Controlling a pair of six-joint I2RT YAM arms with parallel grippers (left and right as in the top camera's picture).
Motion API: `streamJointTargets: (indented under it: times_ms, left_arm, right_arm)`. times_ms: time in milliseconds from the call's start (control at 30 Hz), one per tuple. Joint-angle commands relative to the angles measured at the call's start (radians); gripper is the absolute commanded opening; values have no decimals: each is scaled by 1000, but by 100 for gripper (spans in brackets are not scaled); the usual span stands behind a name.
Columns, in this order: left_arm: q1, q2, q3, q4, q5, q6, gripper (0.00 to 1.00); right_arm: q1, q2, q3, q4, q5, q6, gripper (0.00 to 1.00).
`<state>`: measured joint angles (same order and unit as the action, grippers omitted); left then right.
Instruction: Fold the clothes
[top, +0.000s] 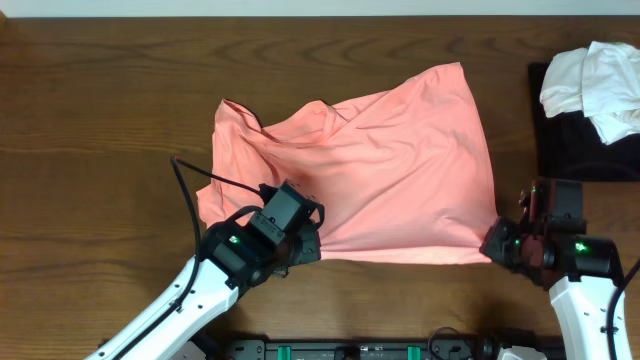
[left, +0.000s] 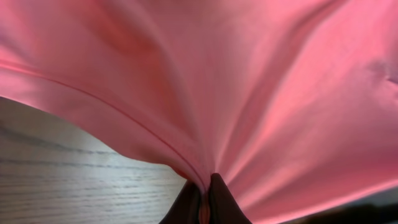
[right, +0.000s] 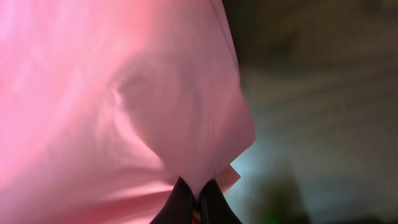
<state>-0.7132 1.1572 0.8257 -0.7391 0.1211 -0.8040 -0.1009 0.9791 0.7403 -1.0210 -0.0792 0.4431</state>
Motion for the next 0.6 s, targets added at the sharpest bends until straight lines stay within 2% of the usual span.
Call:
streamJointTargets:
  times_ms: [0, 200, 567]
  left_arm:
    - [-3, 11, -8, 0, -140, -18, 6]
    - [-3, 67, -8, 96, -316, -18, 6]
    - [-3, 281, -8, 468, -511, 93, 6]
  right_arm:
    - [-5, 14, -7, 58, 16, -3, 1]
    - [-5, 111, -8, 208, 19, -16, 1]
    - [-4, 341, -8, 449, 14, -41, 1]
